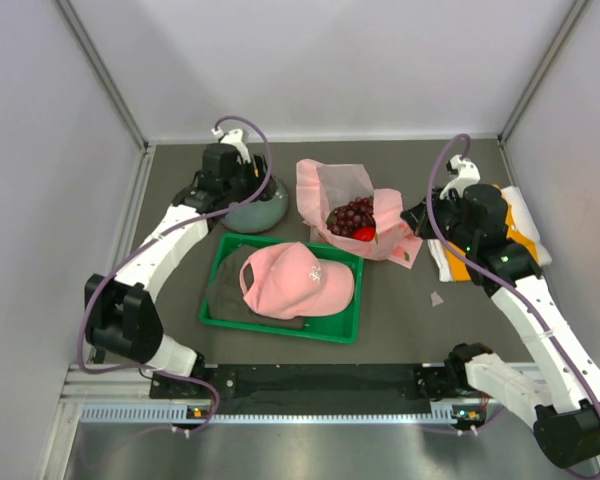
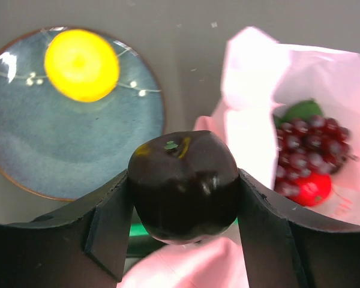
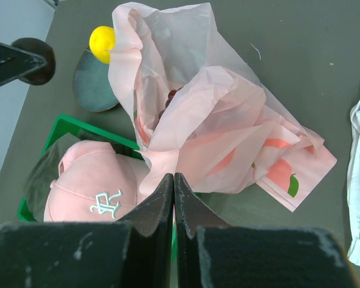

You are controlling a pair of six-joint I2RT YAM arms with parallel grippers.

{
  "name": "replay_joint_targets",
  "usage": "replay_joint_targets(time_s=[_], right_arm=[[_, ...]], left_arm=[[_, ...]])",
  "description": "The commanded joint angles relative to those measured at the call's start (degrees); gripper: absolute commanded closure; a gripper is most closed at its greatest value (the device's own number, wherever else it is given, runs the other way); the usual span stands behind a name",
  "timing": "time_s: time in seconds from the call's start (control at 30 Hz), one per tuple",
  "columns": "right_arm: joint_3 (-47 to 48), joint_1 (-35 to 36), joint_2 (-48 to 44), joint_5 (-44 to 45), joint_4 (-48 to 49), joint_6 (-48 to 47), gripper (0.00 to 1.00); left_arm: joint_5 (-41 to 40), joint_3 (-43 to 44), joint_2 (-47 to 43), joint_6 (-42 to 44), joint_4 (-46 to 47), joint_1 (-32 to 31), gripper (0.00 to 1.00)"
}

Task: Place the fruits into the plastic bag
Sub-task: Place the fake fruit in the plastic bag.

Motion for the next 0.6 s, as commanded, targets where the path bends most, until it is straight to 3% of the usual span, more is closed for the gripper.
replay_joint_targets(time_s=[0.0,0.57], right_arm=[[0.5,-0.4,-1.5,-0.2,0.8,-0.4,1.0],[-0.2,-0.3,-2.5,-0.9,0.4,-0.5,1.0]], left_arm=[[4.2,2.4,-4.4,2.2,0.1,-1.8,0.6],[7.5,13.2,-0.4,1.8,-1.8,-15.4,0.58]])
